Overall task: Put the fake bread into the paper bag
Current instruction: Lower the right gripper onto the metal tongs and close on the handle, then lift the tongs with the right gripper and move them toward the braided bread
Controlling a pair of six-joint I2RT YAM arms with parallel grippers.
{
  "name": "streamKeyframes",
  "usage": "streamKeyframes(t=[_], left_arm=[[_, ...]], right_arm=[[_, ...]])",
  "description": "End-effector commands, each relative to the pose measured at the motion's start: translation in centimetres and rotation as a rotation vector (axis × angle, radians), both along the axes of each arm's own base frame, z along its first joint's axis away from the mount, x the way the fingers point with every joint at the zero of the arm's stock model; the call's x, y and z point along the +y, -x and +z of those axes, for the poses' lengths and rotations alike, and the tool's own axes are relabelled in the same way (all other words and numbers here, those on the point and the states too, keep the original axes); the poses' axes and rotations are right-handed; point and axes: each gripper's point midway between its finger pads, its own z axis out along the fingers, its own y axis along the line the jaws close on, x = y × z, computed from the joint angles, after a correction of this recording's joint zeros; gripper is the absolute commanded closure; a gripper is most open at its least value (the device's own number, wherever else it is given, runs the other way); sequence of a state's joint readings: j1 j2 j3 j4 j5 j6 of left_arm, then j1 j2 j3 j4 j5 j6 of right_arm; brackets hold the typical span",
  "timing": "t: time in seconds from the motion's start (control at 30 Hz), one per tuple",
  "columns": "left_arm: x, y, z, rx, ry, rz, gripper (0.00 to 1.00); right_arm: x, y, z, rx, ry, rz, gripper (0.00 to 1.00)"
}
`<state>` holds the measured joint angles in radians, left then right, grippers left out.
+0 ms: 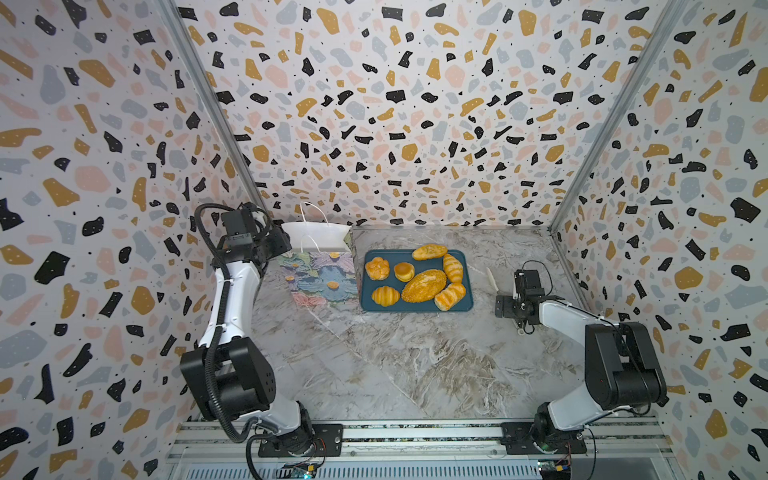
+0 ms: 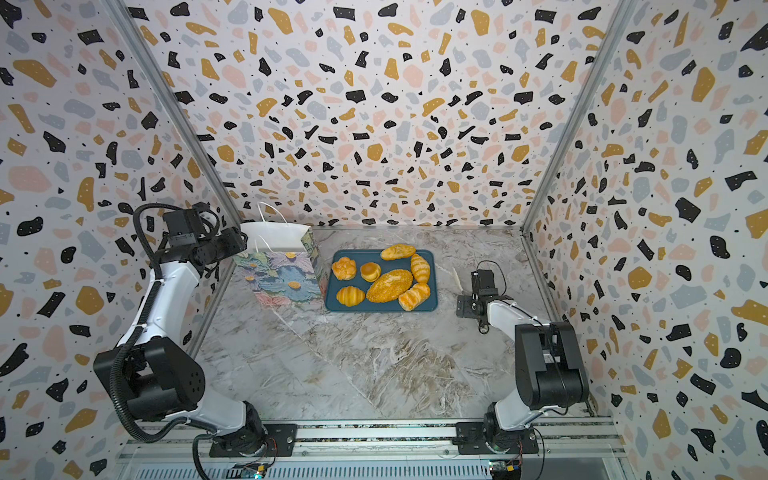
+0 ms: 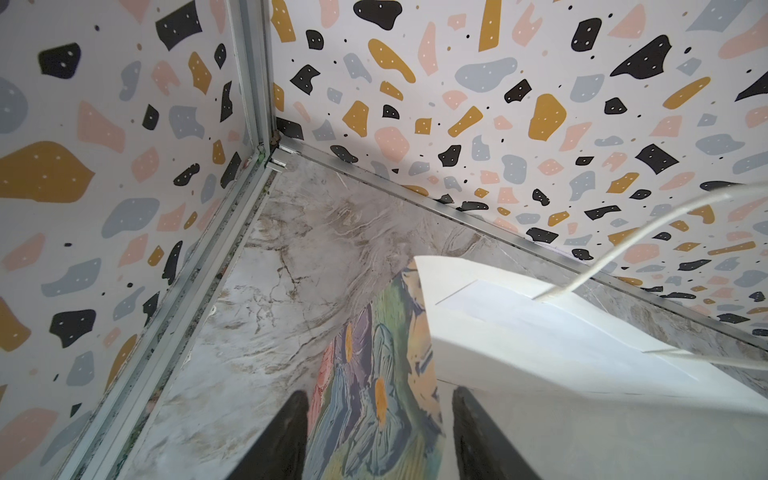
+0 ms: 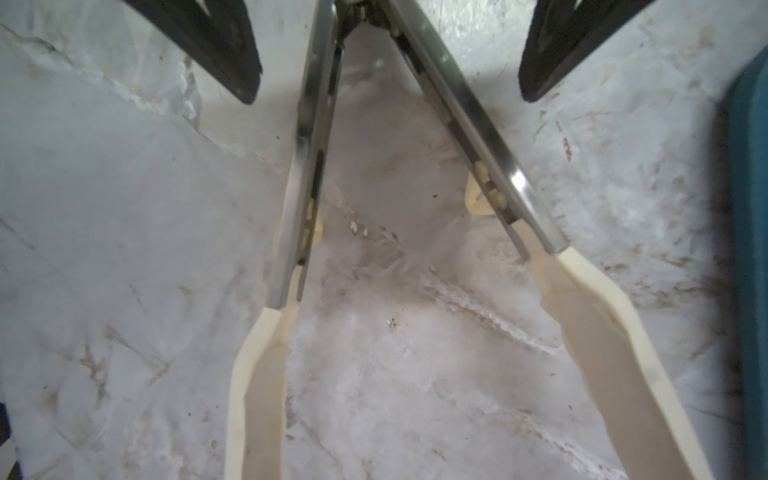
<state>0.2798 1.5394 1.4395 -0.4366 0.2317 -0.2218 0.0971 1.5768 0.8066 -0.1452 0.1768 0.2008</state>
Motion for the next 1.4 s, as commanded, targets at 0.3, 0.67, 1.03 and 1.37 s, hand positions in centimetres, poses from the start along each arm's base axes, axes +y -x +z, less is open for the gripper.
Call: streamKeyframes(t=[0.3, 0.67, 1.03, 1.37], left_arm=[[0.3, 0.7, 1.3, -0.067, 0.016, 0.001, 0.42], [0.0, 0.8, 1.6, -0.083, 0.024, -0.004, 0.39], [0.0, 1.0, 1.7, -0.089, 0.020, -0.001, 0.35], [-0.2, 1.0, 1.8, -0.097, 0.032, -0.009, 0.34]], right_arm=[[-0.2, -2.9, 0.8, -0.071, -0.027, -0.032, 0.05], [-0.2, -3.8, 0.1, -0.064, -0.065, -0.041, 0.21], [1.3, -3.1, 2.7, -0.102, -0.171, -0.030, 0.30], [1.7, -1.8, 4.4, -0.098, -0.192, -0.010, 0.23]])
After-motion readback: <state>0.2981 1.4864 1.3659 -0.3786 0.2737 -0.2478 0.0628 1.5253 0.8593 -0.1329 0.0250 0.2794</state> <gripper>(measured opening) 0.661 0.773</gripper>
